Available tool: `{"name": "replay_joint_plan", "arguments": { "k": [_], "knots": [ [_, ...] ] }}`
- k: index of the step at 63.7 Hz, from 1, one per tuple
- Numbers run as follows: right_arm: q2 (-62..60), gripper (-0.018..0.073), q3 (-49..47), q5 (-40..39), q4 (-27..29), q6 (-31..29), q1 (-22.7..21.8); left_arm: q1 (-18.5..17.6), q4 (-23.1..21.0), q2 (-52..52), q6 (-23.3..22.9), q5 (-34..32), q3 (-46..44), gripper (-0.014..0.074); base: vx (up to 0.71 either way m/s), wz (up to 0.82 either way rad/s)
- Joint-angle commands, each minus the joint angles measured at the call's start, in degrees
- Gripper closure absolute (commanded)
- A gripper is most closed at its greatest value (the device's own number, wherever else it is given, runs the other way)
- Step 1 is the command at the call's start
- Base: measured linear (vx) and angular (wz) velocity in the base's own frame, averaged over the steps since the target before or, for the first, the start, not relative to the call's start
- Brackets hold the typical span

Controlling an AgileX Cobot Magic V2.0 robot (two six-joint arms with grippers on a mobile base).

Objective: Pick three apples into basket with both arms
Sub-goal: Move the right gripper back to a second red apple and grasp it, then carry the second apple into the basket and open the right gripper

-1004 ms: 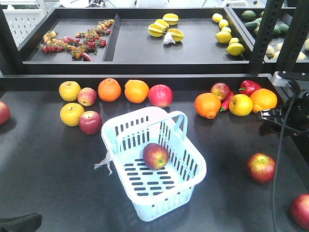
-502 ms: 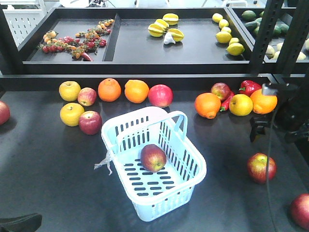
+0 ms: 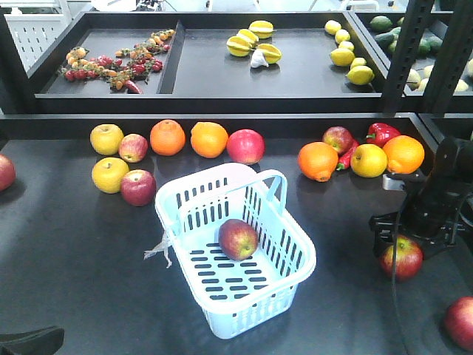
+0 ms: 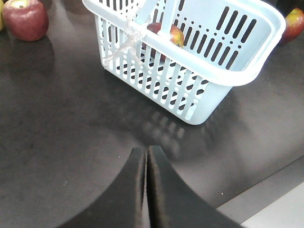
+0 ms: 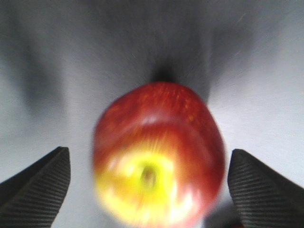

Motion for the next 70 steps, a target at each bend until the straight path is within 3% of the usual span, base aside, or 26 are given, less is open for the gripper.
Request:
{"name": "replay_joint_plan", "arguments": {
  "k": [1, 13, 28, 42, 49, 57, 70],
  "knots": [
    [-2.4, -0.0051, -1.5, -0.9, 0.2, -0.2, -0.2, -0.1, -0.9, 0.2, -0.5, -3.8, -1.5, 0.0603, 0.0, 0.0],
    [-2.3, 0.0064, -1.5, -0.4, 0.4, 0.4, -0.2, -0.1, -0.9, 0.2, -0.5, -3.8, -1.5, 0.0603, 0.0, 0.0],
    [-4.7, 0.0354, -2.5, 2.6, 1.0, -0.3, -0.2, -0.1, -0.9, 0.2, -0.5, -3.8, -1.5, 0.0603, 0.0, 0.0],
    [-13.4, 0.0522, -6.8, 9.1, 6.9, -5.0, -0.2, -0.1, -0.9, 0.2, -0.5, -3.8, -1.5, 0.0603, 0.0, 0.0],
    [-18.8, 0.0571, -6.9, 11.5, 12.7, -7.4, -0.1, -0.1, -0.9, 0.2, -0.5, -3.8, -1.5, 0.0603, 0.0, 0.0],
    [-23.2, 0.0568, -6.8, 15.6, 21.0, -11.1, 0.7, -0.1, -0.9, 0.2, -0.5, -3.8, -1.5, 0.0603, 0.0, 0.0],
    [-26.6, 0.0564, -6.8, 19.3, 23.1, -12.4, 9.8, -0.1, -0.9, 0.2, -0.5, -3.8, -1.5, 0.0603, 0.0, 0.0]
  ]
}}
